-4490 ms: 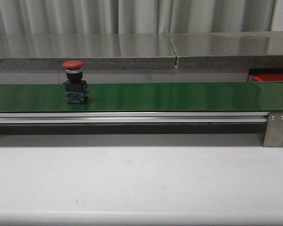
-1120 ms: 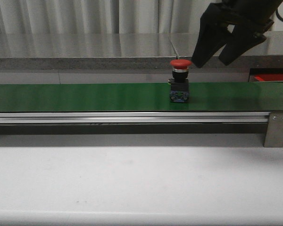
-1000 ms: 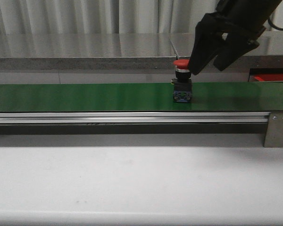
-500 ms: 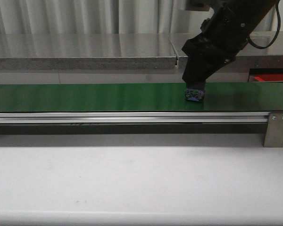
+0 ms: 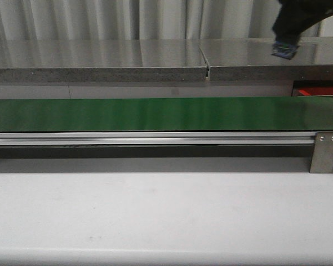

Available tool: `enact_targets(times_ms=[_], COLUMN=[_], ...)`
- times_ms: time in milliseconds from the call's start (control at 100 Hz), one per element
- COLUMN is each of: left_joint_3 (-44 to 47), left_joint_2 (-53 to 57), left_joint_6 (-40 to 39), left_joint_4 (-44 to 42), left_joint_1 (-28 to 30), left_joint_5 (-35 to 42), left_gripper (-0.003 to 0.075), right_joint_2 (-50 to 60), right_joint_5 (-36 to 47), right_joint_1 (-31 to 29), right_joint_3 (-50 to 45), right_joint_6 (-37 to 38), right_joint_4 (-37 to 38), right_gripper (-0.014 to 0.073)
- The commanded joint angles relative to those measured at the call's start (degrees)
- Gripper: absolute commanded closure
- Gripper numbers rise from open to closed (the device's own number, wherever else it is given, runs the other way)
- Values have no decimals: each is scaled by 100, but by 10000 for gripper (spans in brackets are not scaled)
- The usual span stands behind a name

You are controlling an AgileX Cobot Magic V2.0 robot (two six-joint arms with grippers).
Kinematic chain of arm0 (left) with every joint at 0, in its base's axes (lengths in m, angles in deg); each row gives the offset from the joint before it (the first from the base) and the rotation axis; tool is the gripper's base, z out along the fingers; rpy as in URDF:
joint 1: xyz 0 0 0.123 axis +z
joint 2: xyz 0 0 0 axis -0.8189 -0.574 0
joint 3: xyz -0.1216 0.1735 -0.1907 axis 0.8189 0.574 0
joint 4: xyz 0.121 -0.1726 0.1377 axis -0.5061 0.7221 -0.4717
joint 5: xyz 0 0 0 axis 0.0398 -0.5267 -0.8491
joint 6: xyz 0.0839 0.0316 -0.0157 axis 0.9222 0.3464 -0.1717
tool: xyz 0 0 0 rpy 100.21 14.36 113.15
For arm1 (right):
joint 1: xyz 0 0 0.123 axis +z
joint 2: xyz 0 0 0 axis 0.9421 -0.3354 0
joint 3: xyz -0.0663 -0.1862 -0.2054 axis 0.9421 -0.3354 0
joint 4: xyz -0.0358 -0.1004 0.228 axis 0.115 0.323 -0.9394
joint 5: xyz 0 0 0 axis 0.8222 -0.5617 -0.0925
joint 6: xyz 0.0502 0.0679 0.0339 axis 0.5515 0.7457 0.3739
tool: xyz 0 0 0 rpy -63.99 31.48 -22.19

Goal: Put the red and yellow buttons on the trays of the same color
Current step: 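Carry the red button into the red tray and open the right gripper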

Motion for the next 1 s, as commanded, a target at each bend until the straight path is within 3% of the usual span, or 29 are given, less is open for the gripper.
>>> enact_targets(times_ms=[0,220,380,990], left_joint_3=[-154,-154,-154,-154], left_joint_2=[-9,-9,-9,-9], left_joint_6=[-14,-14,-14,-14], left_joint_4=[161,161,161,161], left_joint_1=[-40,-40,-40,-40], left_joint_5=[364,364,364,364], left_gripper=[741,741,741,741], right_joint_2=[323,285,109,-1101], right_joint_5=[232,406,772,2099], right_joint_1=[-501,-1648,-2130,-2233], right_joint_3=[193,83,-86,-109], right_joint_6=[83,142,235,312], right_joint_4=[-130,-130,-130,-185], right_gripper=[622,622,622,622])
